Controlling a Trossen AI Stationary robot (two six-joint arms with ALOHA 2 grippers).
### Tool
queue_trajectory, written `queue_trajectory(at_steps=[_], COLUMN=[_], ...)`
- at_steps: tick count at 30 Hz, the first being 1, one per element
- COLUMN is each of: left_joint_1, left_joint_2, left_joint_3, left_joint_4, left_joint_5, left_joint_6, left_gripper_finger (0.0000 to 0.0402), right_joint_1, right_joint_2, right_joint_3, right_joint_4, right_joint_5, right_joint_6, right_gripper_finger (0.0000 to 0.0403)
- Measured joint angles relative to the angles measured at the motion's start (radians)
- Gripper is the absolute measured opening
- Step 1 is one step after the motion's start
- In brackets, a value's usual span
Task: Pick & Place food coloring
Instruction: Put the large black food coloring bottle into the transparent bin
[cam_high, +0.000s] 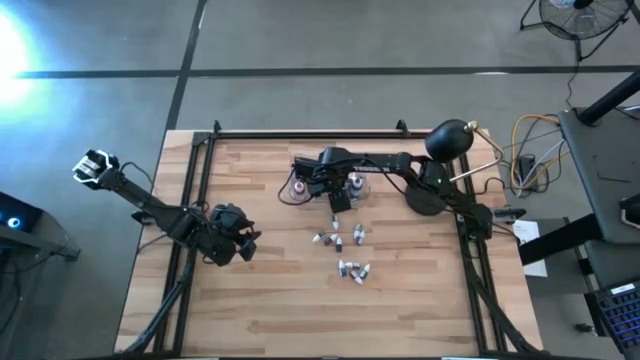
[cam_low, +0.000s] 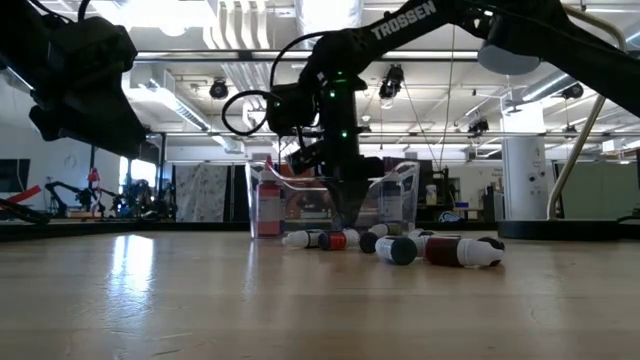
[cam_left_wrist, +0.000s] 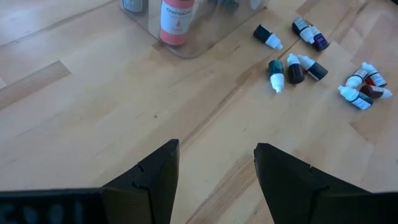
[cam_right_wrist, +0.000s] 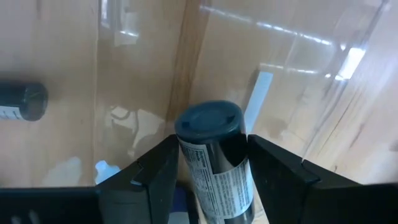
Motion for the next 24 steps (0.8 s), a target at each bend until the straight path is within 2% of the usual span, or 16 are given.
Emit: queue_trajectory(at_steps=[14,20,24], left_joint_1=[0.0,0.0,0.0], left_joint_2=[0.0,0.0,0.0], left_joint_3=[0.0,0.0,0.0], left_joint_4=[0.0,0.002,0.004], left_joint_5=[0.0,0.0,-0.001], left_joint_6=[0.0,0.0,0.0], left_gripper_finger=[0.0184,0.0184,0.0184], right_joint_1=[-0.004,-0.005,-0.005], right_joint_2=[-0.006,-0.059,-0.077], right_joint_3=[0.012,0.112,0.211], right_joint_4=[0.001,-0.011,-0.078], right_joint_5=[-0.03,-0.018,0.059], right_joint_6=[0.051,0.096,0.172], right_gripper_finger=[0.0118,0.0113,0.0112])
